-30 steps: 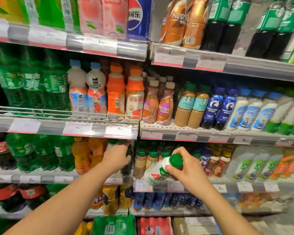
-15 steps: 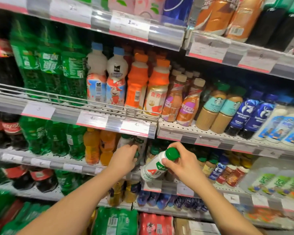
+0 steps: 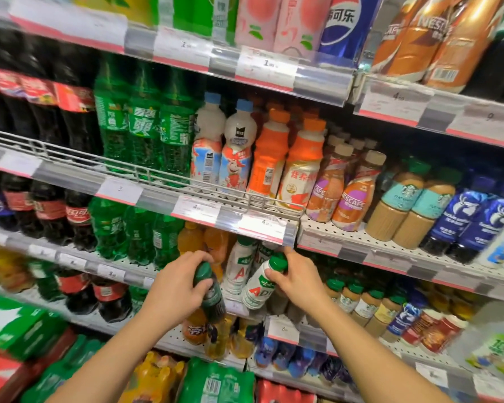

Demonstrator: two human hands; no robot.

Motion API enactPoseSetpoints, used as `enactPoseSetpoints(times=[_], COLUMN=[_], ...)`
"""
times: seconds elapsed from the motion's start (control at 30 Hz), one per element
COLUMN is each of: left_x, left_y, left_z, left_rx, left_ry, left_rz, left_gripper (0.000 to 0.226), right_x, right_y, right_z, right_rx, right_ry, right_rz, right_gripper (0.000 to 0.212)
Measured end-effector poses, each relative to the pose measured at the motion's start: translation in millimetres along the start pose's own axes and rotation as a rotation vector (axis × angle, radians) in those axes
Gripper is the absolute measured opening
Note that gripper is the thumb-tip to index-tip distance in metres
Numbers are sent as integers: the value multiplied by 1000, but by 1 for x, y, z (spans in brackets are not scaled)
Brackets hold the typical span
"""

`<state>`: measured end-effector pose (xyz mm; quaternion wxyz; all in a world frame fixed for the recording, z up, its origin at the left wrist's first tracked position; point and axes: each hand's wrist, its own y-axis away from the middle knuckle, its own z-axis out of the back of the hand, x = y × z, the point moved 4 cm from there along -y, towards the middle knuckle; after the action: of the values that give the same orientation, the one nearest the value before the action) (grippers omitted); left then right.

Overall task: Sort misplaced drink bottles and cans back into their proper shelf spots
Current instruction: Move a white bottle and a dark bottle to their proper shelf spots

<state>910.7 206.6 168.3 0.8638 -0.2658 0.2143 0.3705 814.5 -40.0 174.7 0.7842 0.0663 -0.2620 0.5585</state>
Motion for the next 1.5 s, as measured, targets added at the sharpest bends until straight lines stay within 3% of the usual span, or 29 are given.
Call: enactPoseSetpoints(times=[0.2,0.3,0.5,0.67,0.8,0.9,0.97,1.0,1.13,1.2,1.37,1.43,1.5], left_x=[24,26,24,21,16,9,3,-1,-15,-22,-36,-40,-46], left_y=[34,41,42,37,37,35,32,31,28,28,29,30,30], left_z=[11,15,16,15,11,7,4,4,2,1,2,4,4], left_rx=[-26,-33,-33,-20,4,22,28,29,21,23,36,34,27], left_ry=[29,54,83,74,76,65,62,66,69,67,52,38,22], left_rz=[64,88,71,45,29,14,-3,-11,-36,-40,-25,-20,-19], left_gripper=[35,35,36,36,37,37,36,36,35,34,32,31,31], right_x=[2,0,-8,-15,-16,-18,-17,-18,-26,-23,-6,-3,2], right_y=[0,-4,-16,-35,-47,-53,-54,-54,-51,-48,-28,-4,19], right_z=[-23,-27,-37,-35,-43,-53,-54,-53,-56,-52,-41,-34,-24], right_rx=[-88,-90,-50,-52,-56,-35,-33,-49,-70,-59,69,5,-31], right_ry=[90,219,233,88,-45,-15,-105,-136,-285,-294,170,137,6], right_rz=[-8,-10,-106,-184,-258,-305,-339,-364,-386,-398,-206,-188,-122], right_gripper=[58,50,59,40,48,28,8,8,10,22,74,74,57])
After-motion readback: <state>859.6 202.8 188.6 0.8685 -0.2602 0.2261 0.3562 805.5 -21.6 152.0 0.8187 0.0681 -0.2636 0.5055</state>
